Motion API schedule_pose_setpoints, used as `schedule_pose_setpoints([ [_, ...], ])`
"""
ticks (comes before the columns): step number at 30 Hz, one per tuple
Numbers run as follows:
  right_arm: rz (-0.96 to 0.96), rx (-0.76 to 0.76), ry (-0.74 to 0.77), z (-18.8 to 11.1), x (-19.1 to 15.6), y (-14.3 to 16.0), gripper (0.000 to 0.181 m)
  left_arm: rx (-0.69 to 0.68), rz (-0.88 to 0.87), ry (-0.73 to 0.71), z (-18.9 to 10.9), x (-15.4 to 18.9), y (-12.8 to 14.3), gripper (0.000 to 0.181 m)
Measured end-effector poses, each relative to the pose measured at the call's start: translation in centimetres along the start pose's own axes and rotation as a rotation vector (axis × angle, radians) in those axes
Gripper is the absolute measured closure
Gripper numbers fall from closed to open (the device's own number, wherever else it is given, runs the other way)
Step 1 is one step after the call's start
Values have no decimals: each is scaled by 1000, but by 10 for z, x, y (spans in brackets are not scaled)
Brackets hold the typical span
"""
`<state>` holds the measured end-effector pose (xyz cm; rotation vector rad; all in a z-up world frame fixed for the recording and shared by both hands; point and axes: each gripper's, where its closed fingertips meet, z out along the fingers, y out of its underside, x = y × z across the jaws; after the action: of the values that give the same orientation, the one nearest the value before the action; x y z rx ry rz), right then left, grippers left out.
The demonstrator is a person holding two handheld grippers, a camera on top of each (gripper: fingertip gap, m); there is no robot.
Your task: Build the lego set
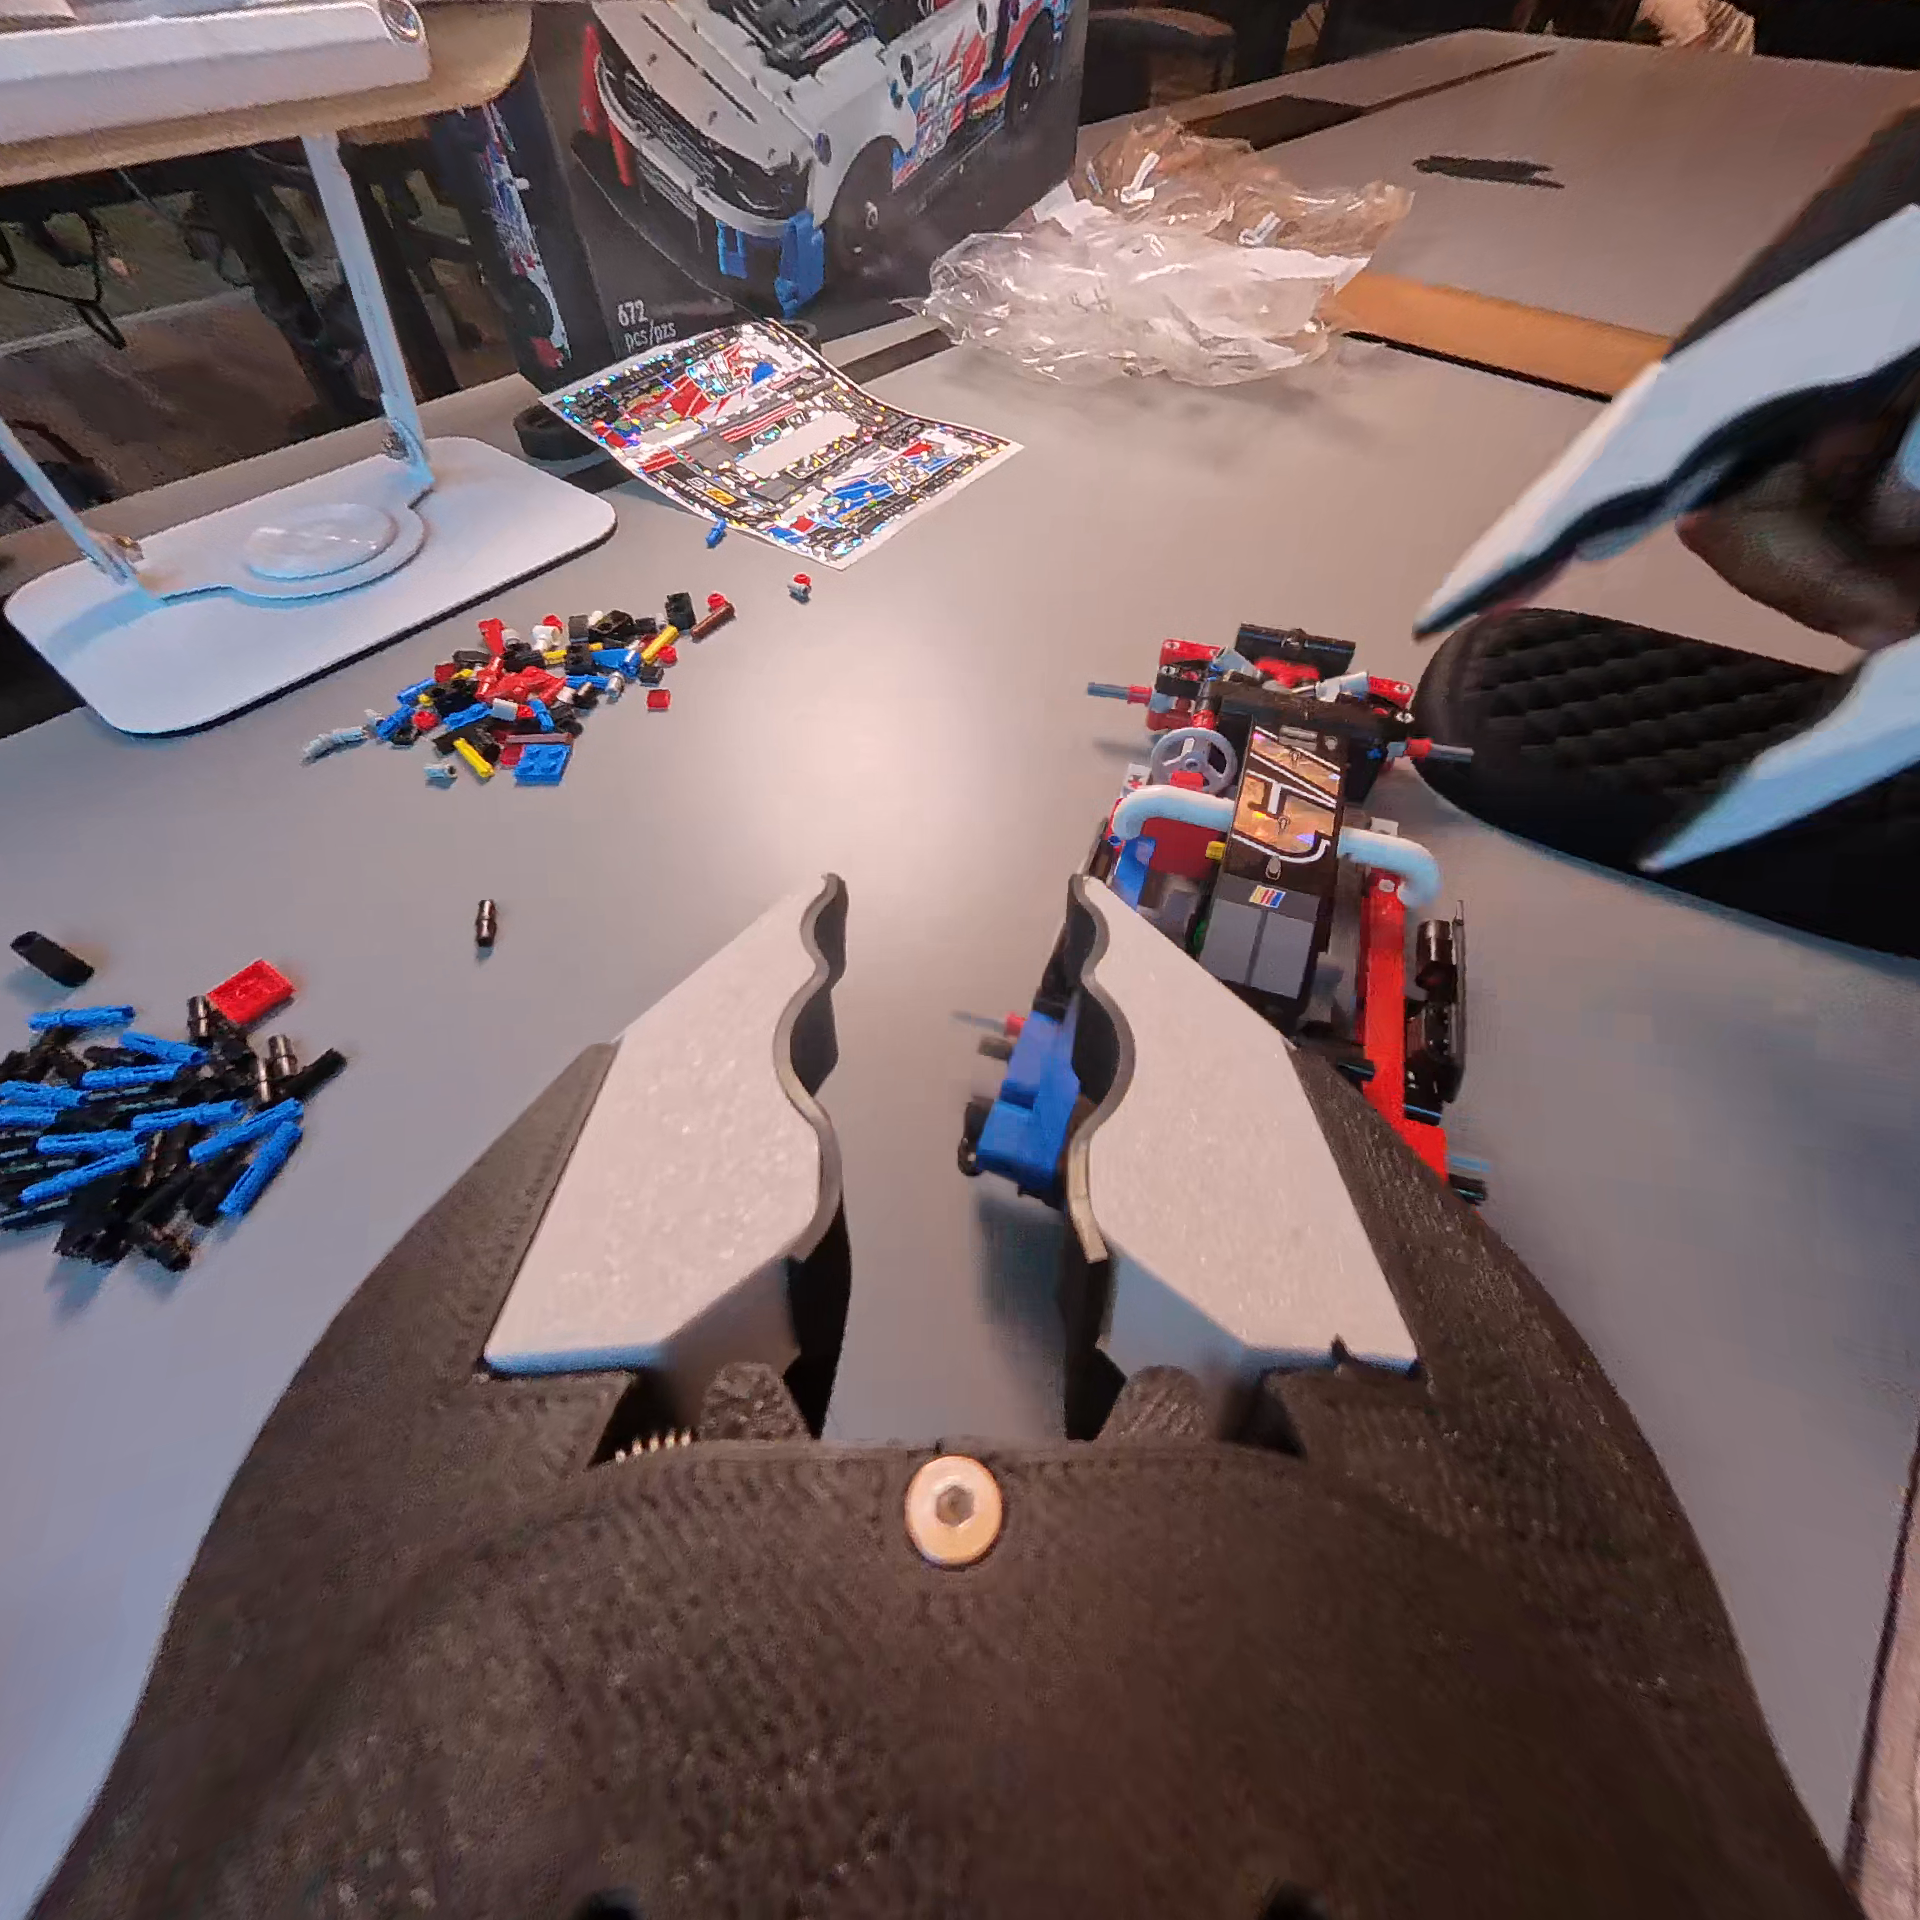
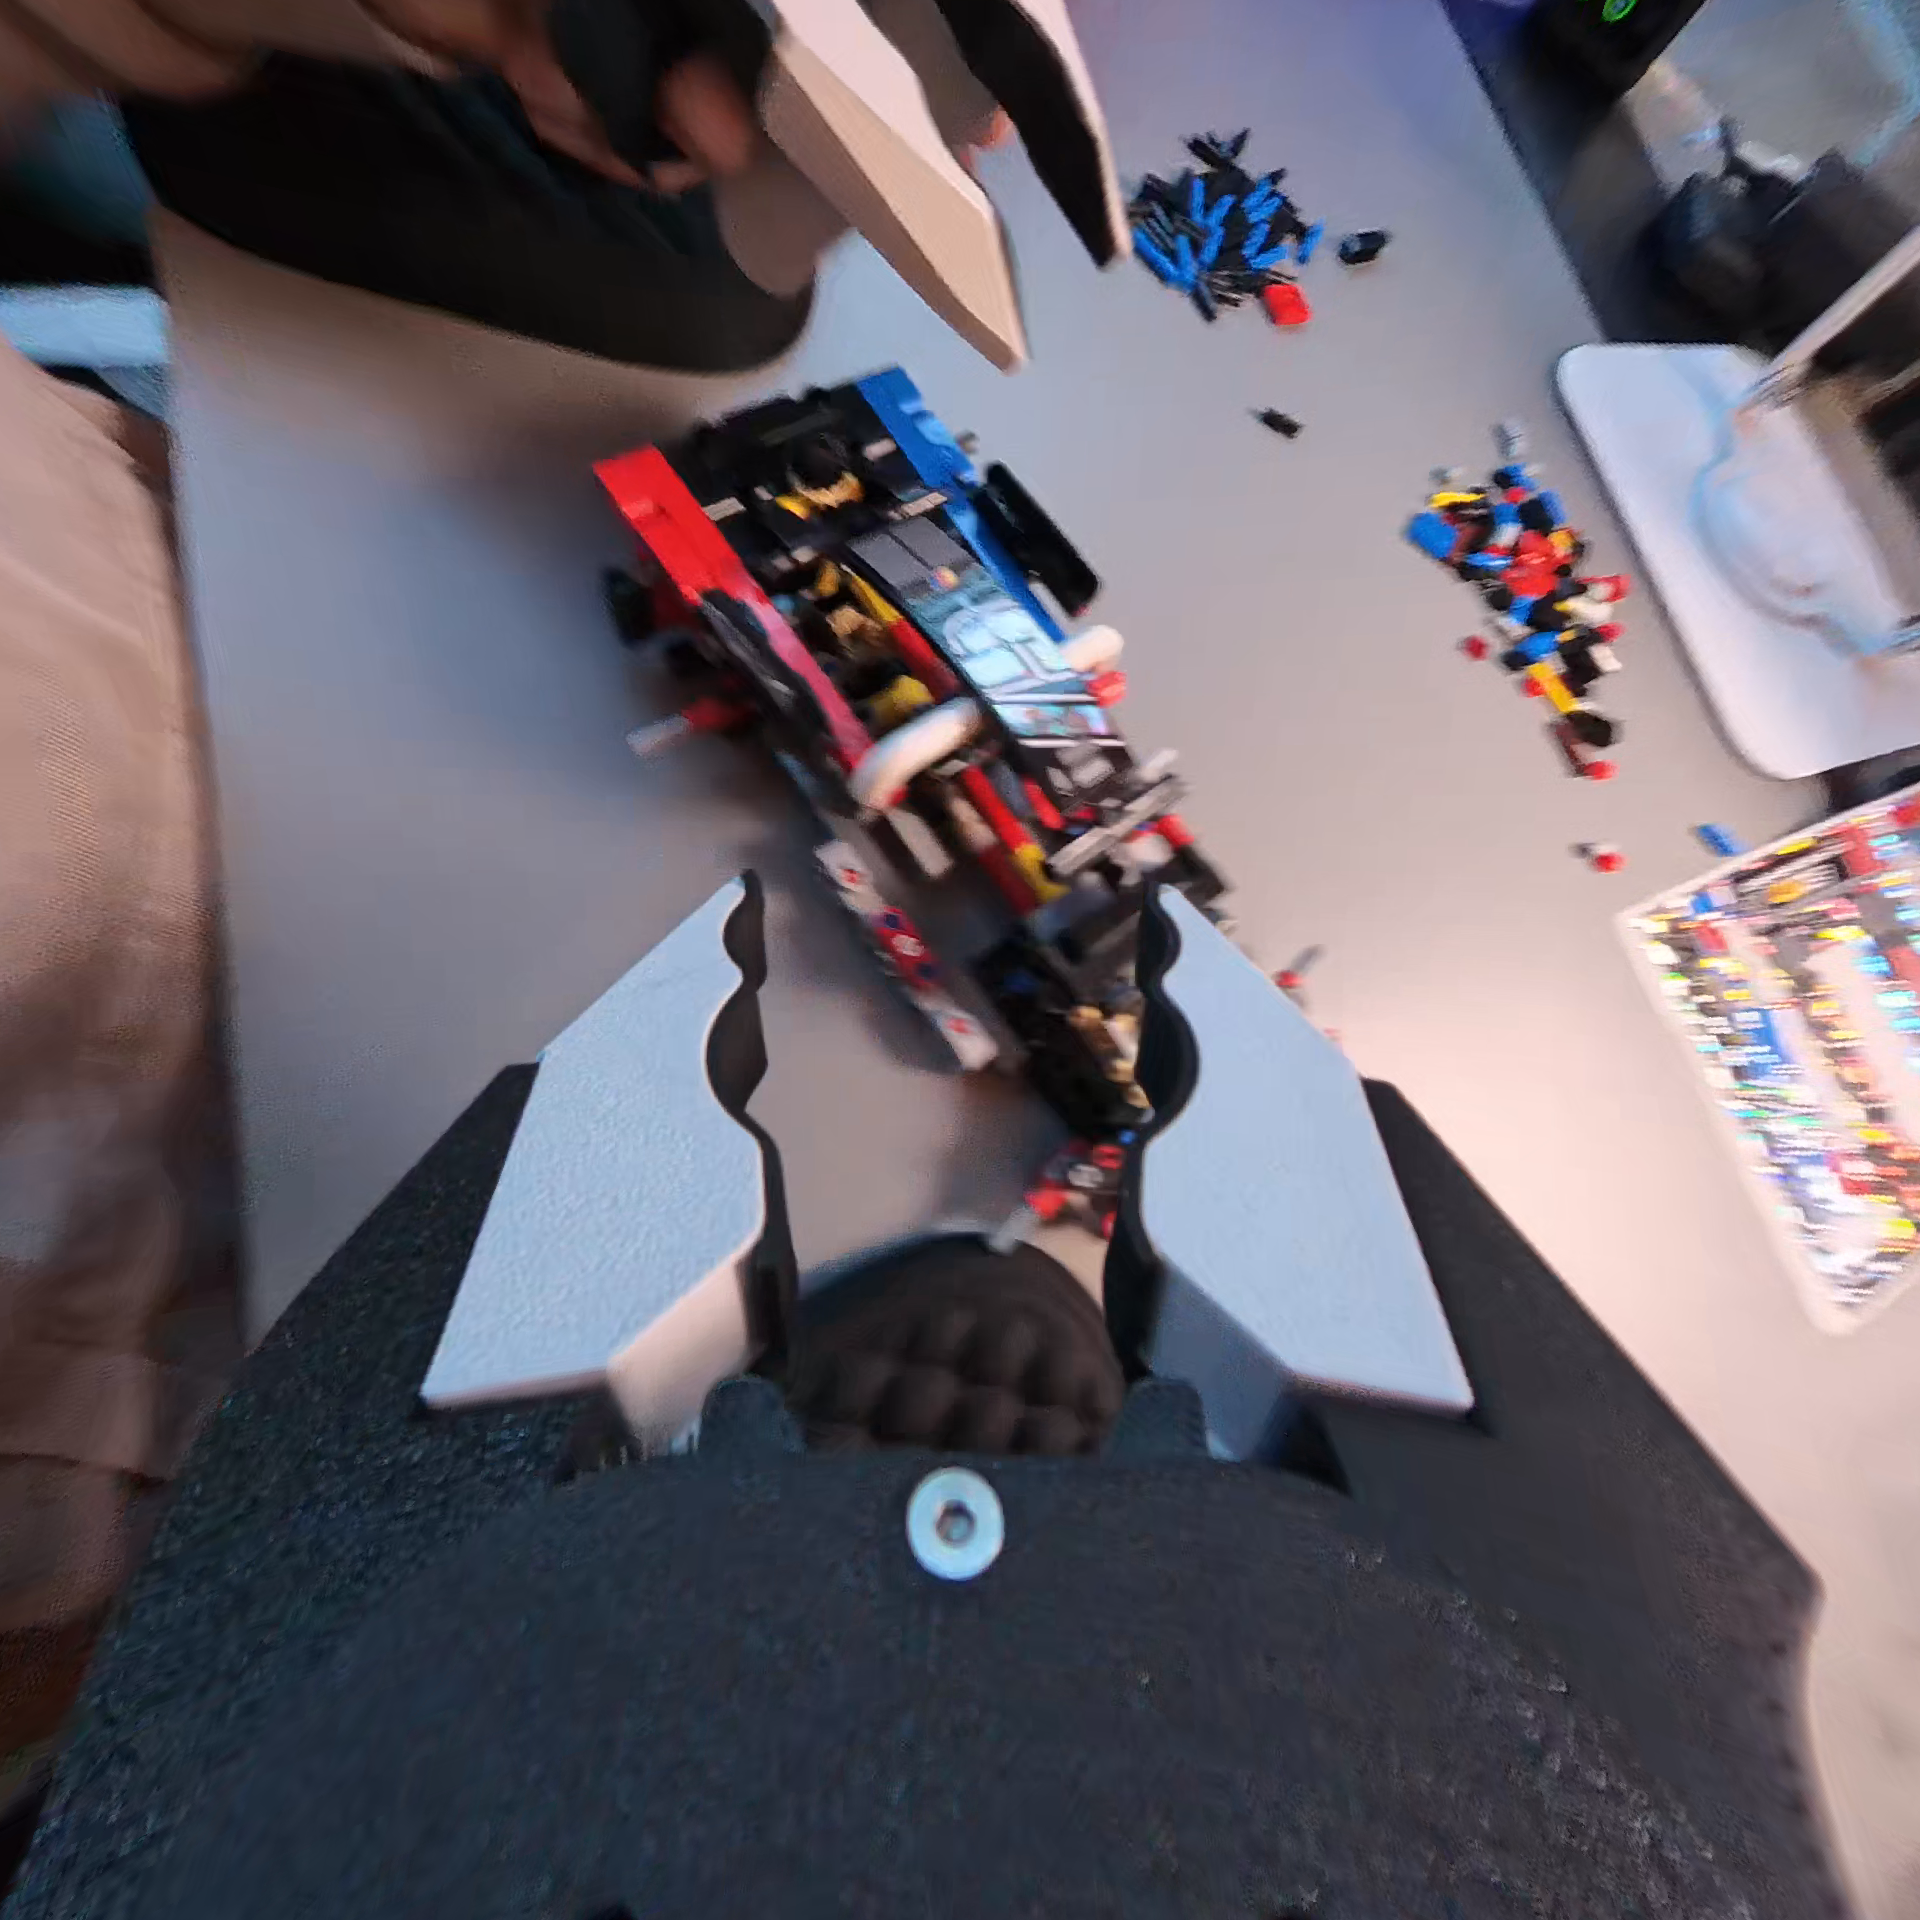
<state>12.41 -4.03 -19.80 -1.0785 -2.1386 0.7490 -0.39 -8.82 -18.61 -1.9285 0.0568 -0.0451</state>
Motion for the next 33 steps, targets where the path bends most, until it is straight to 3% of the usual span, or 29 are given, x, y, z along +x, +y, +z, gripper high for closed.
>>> schedule_pose_setpoints([
  [1,-59,-32,19,1,11,5,104,1,-5,5,-6,1,1,141],
  [4,-139,-118,-91,22,17,11,85,-15,-12,25,-21,10,4,140],
  [6,-168,-164,-172,41,15,11,85,-22,-12,26,-32,16,6,139],
  [8,-196,-219,-206,57,22,17,100,-24,-18,9,-43,21,10,140],
  [10,-142,-225,-237,68,30,16,128,-55,-27,4,-51,30,19,140],
  [14,-26,-211,-276,81,43,12,136,-142,-16,-22,-54,43,41,142],
  [18,121,-214,-293,86,56,4,147,-161,-44,-1,-44,59,46,143],
  [26,-106,-232,-268,81,49,14,108,-182,-39,18,-29,72,54,140],
  [30,-155,-271,-315,70,52,35,81,-192,-33,26,-27,72,56,140],
  [33,-166,-317,-347,71,54,49,75,-188,-29,34,-24,74,54,140],
])
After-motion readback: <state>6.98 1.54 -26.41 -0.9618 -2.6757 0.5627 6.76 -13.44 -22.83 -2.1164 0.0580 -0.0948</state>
